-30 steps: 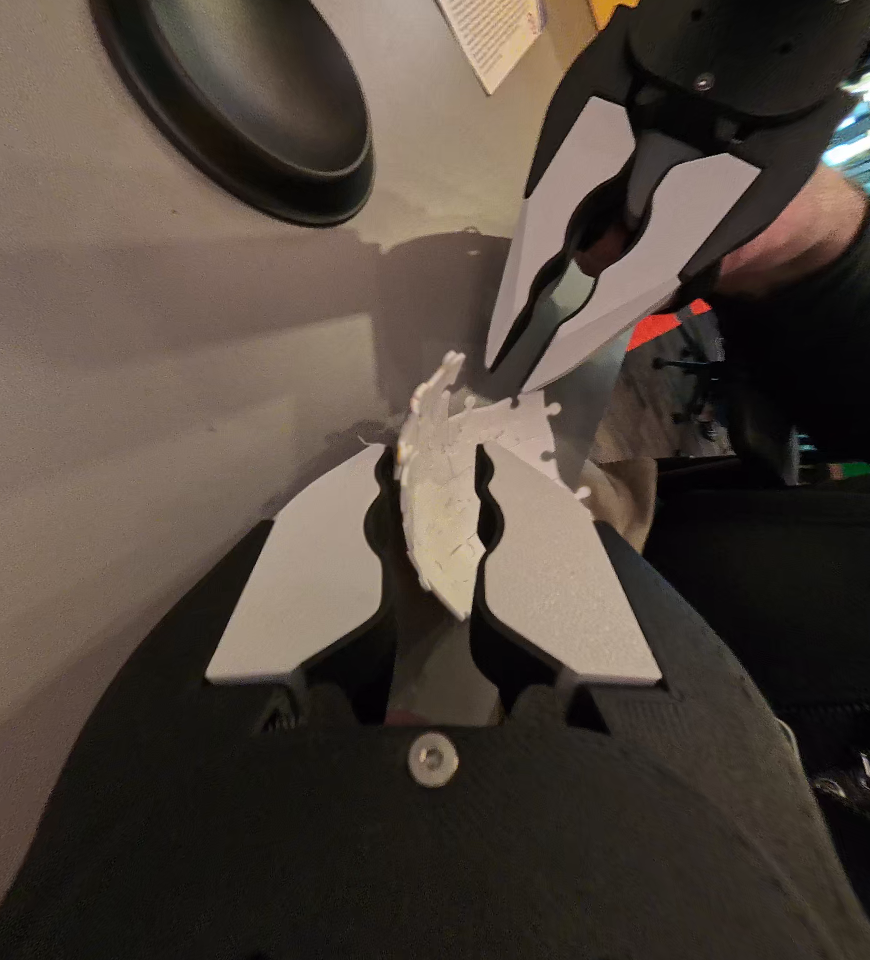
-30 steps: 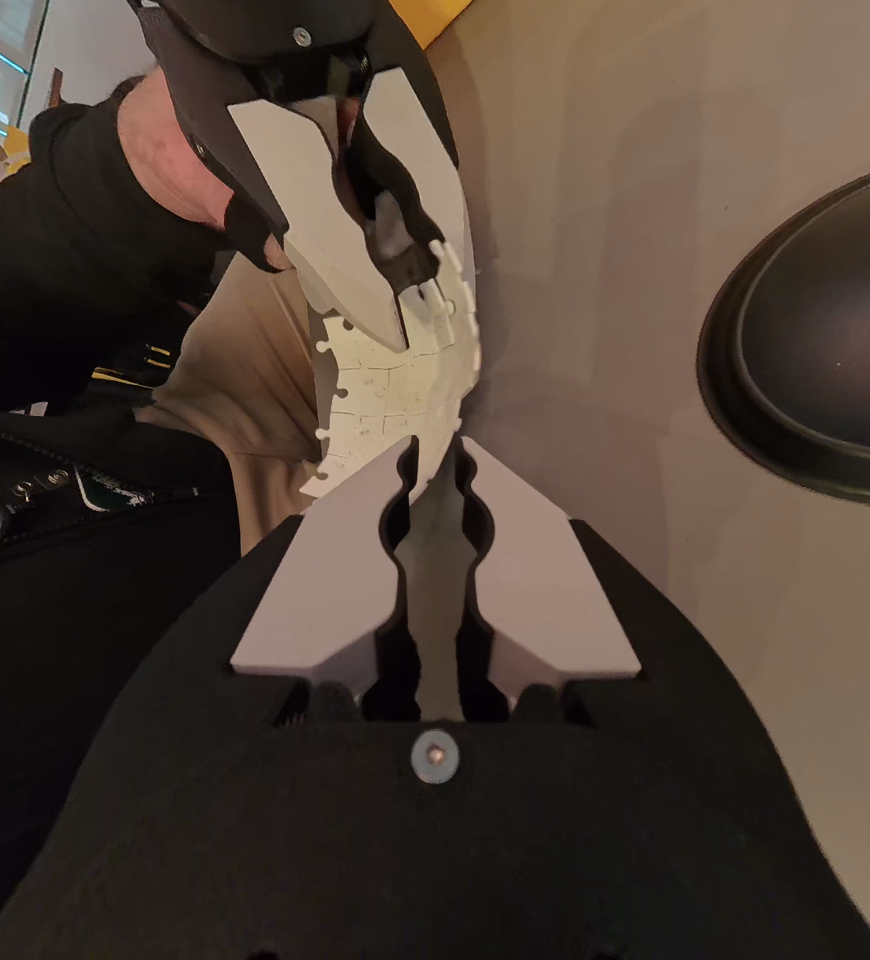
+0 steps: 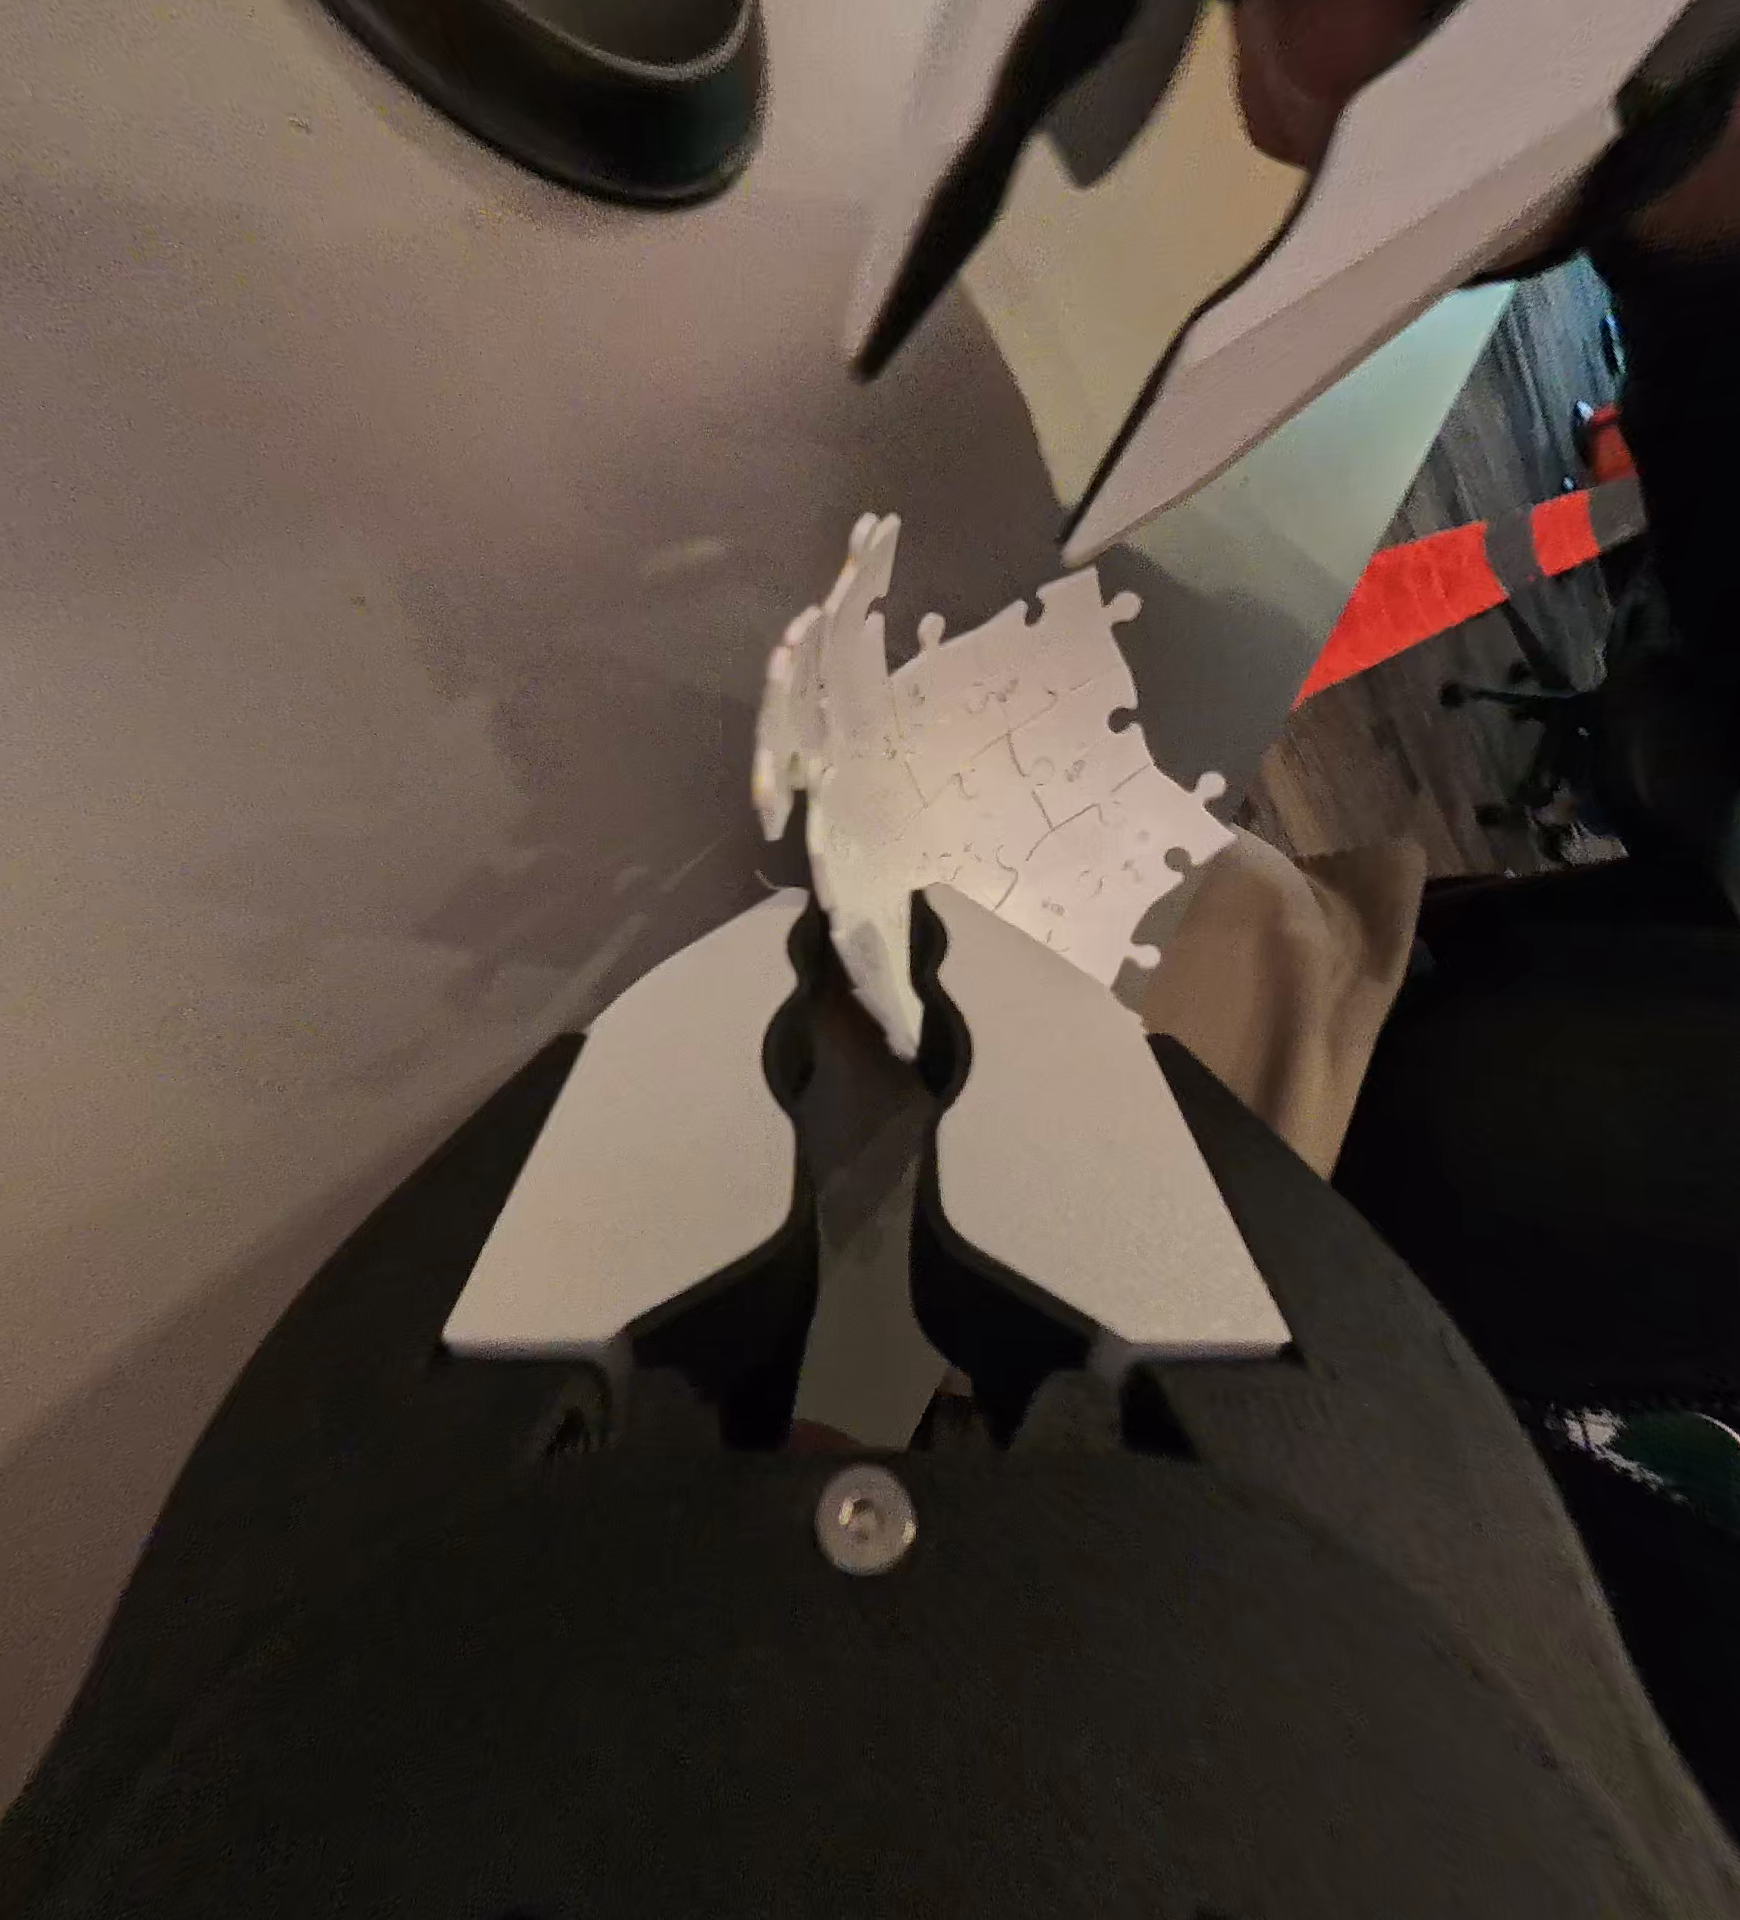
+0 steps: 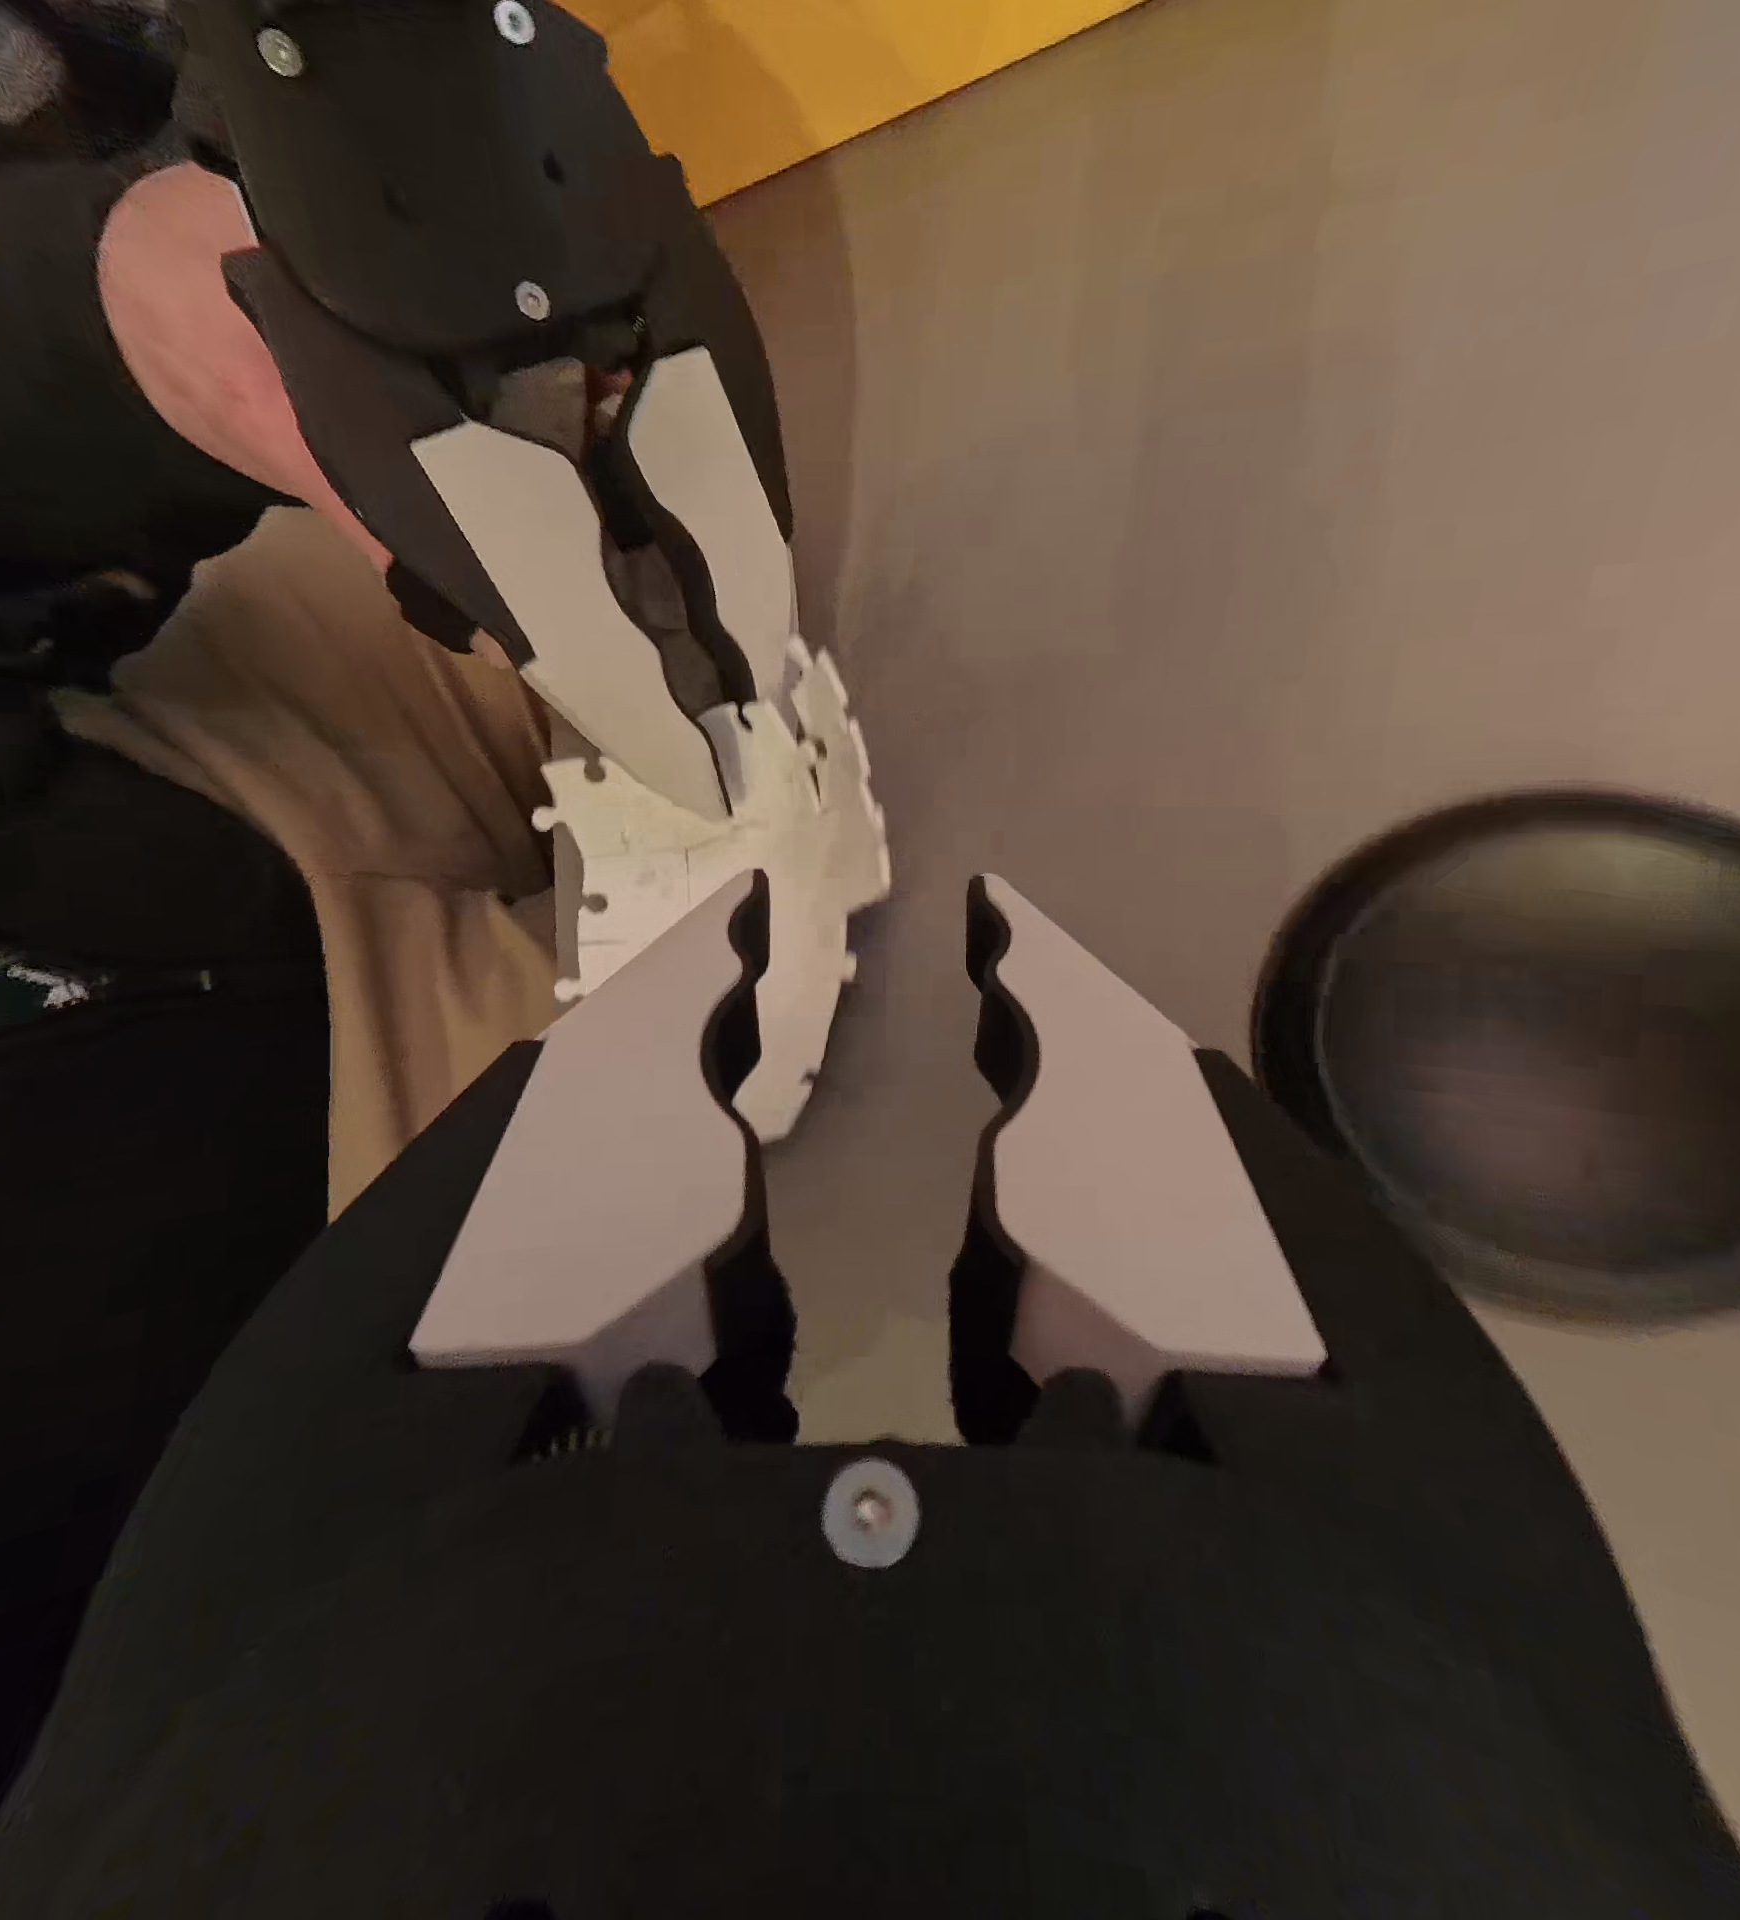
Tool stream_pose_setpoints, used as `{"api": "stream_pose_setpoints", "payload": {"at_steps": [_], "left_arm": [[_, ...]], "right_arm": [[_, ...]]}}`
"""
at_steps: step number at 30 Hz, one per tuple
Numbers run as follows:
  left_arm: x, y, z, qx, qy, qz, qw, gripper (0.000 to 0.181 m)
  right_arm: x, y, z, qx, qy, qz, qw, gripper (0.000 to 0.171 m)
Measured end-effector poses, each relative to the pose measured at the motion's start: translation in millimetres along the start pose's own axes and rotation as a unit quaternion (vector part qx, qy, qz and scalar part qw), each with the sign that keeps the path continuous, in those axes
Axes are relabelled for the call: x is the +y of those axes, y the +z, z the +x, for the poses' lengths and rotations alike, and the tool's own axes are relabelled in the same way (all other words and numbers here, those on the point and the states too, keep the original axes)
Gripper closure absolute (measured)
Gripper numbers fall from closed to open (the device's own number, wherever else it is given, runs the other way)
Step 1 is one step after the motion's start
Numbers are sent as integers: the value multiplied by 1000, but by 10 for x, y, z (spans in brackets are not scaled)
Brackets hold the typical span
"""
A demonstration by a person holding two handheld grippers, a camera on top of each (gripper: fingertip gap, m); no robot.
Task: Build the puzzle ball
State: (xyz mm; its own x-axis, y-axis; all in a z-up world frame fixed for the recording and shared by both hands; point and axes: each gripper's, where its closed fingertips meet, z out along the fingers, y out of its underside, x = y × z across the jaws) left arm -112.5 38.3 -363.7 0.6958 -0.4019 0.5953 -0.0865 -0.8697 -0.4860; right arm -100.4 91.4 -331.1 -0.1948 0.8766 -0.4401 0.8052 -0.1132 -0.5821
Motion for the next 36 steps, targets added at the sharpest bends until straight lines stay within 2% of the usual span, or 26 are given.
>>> {"api": "stream_pose_setpoints", "payload": {"at_steps": [3,7,10,17,27,32,36], "left_arm": [[-18,53,4,3,10,-4,1000,175],[-48,46,12,13,17,0,1000,178],[-64,47,2,24,12,2,1000,178],[-79,89,1,36,15,-12,999,178],[-122,112,16,44,-7,-18,999,179],[-150,94,-29,49,-16,-12,999,177],[-183,76,-66,38,-12,-8,999,165]], "right_arm": [[8,233,27,-44,-25,-46,998,136],[-30,361,-131,-115,-56,-42,991,155],[-3,379,-190,-127,-79,-42,988,168],[30,363,-165,-129,-87,-34,987,170],[34,323,-155,-79,-144,-55,985,170],[3,337,-101,-92,-88,-46,991,169],[-19,335,-62,-84,-61,-33,994,150]]}}
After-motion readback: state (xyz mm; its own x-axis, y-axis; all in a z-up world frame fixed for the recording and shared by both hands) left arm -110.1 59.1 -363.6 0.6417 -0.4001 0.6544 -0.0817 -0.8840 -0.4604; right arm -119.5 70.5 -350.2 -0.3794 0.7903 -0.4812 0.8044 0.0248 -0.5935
